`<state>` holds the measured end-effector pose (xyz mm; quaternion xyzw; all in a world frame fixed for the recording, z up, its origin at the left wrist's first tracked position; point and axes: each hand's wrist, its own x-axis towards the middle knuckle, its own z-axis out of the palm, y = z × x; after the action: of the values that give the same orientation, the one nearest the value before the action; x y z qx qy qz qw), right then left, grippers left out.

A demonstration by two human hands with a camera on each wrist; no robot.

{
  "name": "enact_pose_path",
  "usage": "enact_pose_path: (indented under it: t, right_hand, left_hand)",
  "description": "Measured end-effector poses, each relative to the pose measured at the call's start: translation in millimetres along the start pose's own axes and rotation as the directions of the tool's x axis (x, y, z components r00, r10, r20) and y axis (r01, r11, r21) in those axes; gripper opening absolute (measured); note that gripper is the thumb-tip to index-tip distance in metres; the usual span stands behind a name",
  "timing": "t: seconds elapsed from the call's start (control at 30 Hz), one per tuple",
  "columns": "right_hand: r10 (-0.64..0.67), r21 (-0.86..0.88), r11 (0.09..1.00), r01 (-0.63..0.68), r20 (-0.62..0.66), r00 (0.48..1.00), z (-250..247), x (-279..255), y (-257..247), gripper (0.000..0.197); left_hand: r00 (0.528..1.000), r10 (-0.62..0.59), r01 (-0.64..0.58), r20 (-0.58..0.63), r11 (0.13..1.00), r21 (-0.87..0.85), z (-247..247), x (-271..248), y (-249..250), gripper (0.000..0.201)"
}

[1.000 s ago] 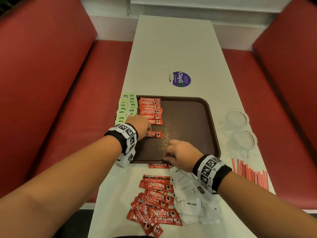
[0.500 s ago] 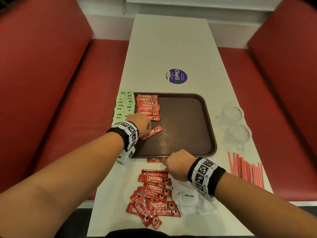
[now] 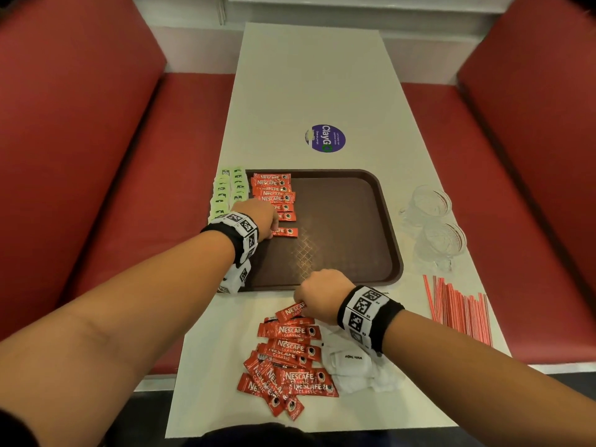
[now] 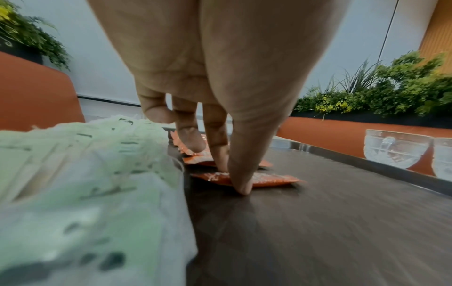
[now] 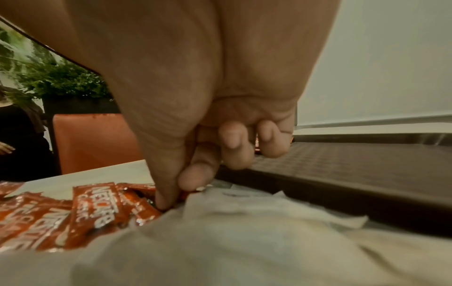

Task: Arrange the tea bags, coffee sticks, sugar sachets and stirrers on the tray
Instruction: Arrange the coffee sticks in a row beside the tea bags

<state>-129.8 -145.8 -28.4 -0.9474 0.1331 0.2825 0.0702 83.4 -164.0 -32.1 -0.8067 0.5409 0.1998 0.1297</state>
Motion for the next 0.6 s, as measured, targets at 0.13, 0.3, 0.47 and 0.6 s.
enact_pose_path:
  t: [0.13,0.3,0.47,0.6]
  right_hand:
    - [-0.018,0.05,0.999,0.018,0.004,1.0,0,-1,-1,0.019]
    - [-0.044,0.091,0.995,0.05,-0.061,0.997,0,-2,2,0.023]
    - [-0.064,0.224,0.97,0.096,-0.147,0.987,-2,-3,5,0.02]
    - [-0.059,0.259,0.956,0.141,-0.303,0.951,-4,-6,5,0.011]
  left_hand:
    - [1.0,-0.027,0.027,0.0,0.999,0.02,-4,7,-2,0.009]
    - [1.0,-0.016,0.017,-0.027,1.0,0.016,-5,8,-3,0.007]
    - [0.983,0.077,-0.088,-0.165,0.994,-0.059,-5,-13,-4,0.012]
    - [0.959,0.179,-0.209,-0.218,0.97,-0.122,-6,-47,-4,0.011]
